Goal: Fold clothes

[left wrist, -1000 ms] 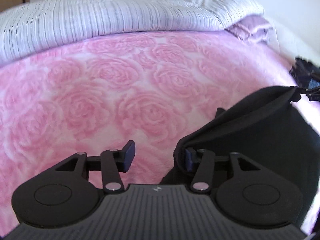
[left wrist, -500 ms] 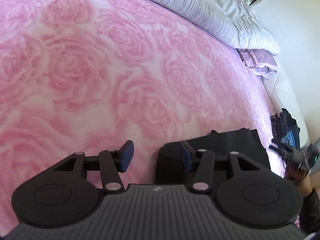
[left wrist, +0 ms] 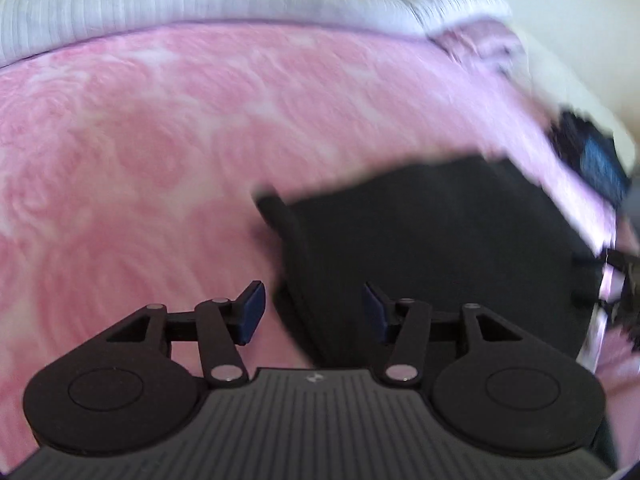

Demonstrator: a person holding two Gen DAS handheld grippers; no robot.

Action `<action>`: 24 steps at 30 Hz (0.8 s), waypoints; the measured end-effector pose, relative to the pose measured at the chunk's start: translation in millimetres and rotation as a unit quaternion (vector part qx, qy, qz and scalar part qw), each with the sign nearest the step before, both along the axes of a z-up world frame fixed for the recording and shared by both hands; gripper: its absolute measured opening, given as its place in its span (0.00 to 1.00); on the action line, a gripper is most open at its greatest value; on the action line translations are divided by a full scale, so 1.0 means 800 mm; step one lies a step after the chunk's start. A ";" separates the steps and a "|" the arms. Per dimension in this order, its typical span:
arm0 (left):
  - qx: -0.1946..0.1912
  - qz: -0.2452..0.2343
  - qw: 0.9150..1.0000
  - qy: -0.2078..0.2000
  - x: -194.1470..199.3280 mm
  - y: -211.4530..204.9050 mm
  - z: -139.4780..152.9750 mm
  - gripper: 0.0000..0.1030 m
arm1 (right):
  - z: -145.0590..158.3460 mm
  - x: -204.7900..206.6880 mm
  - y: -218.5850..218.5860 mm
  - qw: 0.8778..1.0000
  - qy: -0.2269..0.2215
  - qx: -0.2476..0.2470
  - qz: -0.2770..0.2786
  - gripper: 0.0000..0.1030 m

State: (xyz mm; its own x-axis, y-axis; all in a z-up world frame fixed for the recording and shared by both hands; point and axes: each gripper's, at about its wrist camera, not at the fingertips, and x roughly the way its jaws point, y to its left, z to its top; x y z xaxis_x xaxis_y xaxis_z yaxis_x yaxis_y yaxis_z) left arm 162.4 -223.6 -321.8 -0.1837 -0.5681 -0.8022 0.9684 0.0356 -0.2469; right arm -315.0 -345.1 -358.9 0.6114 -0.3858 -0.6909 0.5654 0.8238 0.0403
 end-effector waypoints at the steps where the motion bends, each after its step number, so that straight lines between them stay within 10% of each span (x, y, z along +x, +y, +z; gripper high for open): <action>1: 0.011 0.001 1.000 -0.012 -0.007 0.010 -0.012 0.47 | -0.006 -0.014 0.004 1.000 -0.005 0.009 -0.017 0.73; 8: -0.037 0.037 0.995 -0.088 -0.035 0.097 -0.006 0.46 | -0.005 -0.109 0.038 0.989 -0.011 0.024 -0.145 0.73; 17: -0.171 -0.115 0.949 -0.240 -0.199 0.218 0.033 0.54 | 0.013 -0.129 0.114 0.982 -0.075 0.010 -0.173 0.73; 20: -0.164 -0.184 0.921 -0.302 -0.242 0.227 0.004 0.58 | 0.018 -0.101 0.129 0.987 -0.074 0.002 -0.146 0.73; 24: -0.146 -0.261 0.851 -0.432 -0.267 0.240 -0.047 0.58 | 0.014 -0.055 0.145 0.996 -0.025 -0.037 -0.079 0.73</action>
